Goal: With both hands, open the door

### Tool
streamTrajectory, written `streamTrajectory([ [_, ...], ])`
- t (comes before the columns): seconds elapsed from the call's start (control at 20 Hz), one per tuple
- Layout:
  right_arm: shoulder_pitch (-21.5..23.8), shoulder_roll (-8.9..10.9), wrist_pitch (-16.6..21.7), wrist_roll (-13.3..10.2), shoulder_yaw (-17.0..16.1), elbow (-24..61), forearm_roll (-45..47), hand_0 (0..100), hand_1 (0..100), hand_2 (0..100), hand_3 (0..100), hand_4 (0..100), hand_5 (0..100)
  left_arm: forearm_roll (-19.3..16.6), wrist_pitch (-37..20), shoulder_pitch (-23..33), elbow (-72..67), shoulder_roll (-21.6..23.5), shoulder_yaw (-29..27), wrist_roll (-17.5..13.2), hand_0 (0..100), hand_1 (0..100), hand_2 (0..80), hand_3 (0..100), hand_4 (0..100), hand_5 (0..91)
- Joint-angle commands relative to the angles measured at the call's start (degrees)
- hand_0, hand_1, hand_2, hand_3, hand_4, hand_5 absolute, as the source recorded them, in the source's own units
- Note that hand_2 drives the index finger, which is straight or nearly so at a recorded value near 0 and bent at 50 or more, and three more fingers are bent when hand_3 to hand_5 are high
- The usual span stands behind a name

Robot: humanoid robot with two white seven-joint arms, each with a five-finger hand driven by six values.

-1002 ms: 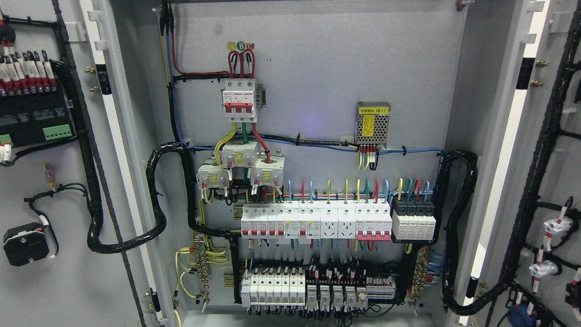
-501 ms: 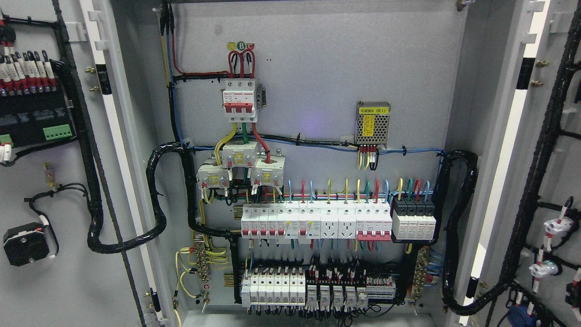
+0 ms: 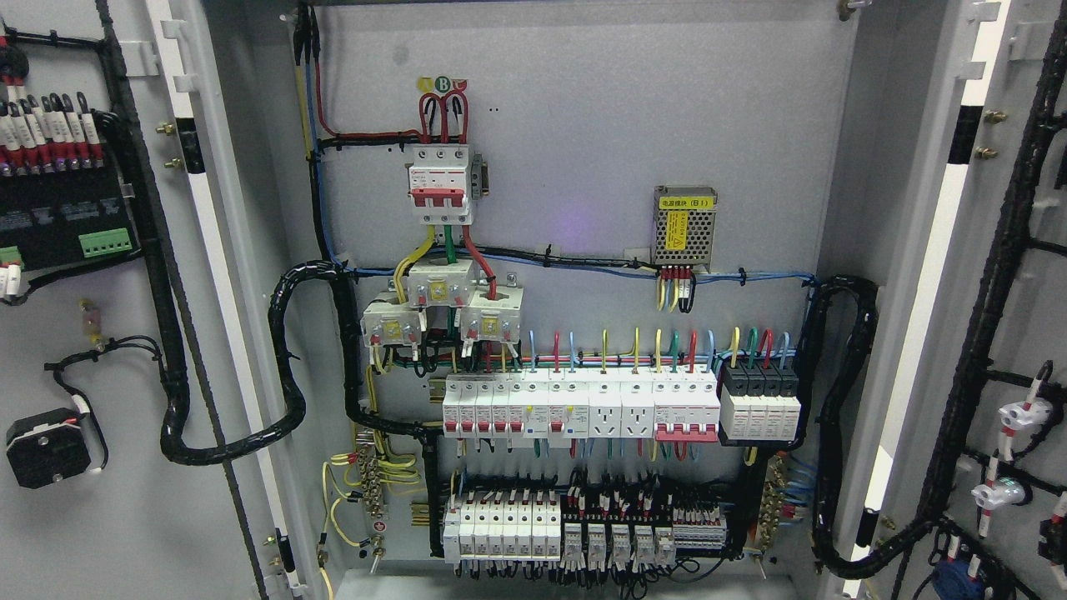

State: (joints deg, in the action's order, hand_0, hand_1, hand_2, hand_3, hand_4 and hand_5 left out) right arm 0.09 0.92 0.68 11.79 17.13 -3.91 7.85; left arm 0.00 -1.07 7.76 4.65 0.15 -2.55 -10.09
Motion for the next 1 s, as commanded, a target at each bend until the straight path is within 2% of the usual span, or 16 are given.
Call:
streamTrajectory([
  [0.0, 1.8, -1.18, 0.2, 0.0, 0.0, -1.0, -0.5, 38, 0, 0, 0, 0, 0, -1.3, -1.1, 0.0, -1.0, -1.8, -0.1, -0.1, 0, 0, 0.0, 0, 0, 0.0],
  [0.95, 2.9, -1.18, 0.7, 0.0, 0.0, -0.8, -0.5, 38, 0, 0, 0, 0, 0, -1.1, -1.1, 0.0, -0.8, -2.0, -0.1, -0.2, 0, 0, 0.0, 0, 0, 0.0],
])
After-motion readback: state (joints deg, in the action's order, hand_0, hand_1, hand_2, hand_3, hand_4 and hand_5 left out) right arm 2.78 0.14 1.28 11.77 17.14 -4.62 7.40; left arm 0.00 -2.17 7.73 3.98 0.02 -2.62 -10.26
